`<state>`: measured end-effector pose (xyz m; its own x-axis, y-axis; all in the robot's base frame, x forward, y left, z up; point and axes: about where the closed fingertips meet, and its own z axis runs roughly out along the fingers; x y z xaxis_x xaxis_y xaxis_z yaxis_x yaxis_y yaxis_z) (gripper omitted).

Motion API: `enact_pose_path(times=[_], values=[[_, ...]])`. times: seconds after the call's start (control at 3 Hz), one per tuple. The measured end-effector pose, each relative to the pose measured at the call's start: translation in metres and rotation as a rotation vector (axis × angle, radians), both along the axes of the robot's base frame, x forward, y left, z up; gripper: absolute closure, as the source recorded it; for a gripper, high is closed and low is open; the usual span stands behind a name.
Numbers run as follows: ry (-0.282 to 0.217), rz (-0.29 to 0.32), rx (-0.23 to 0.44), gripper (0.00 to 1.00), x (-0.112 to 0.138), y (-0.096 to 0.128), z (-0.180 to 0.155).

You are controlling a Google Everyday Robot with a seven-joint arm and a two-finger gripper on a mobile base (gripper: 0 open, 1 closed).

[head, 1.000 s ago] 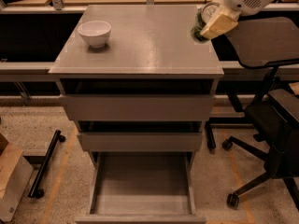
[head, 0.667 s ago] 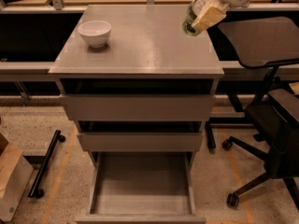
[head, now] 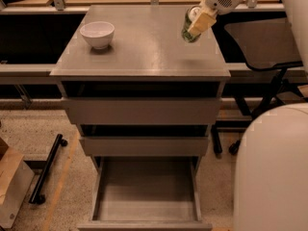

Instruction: Pick green can from bottom drawer and place on counter

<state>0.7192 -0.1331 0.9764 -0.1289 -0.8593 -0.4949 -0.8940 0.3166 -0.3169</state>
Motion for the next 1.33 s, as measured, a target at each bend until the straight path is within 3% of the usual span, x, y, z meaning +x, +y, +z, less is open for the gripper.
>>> enact_pose_path(times=[0.33,0.67,1.33], values=[[0.049,-0.025,-0.012,1.00,0.013,-0.001,-0.019],[0.114,-0.038,-0.026,0.82,0.019,0.000,-0.042],[0.194,-0.050,-0.043,0.36,0.025,0.003,-0.072]])
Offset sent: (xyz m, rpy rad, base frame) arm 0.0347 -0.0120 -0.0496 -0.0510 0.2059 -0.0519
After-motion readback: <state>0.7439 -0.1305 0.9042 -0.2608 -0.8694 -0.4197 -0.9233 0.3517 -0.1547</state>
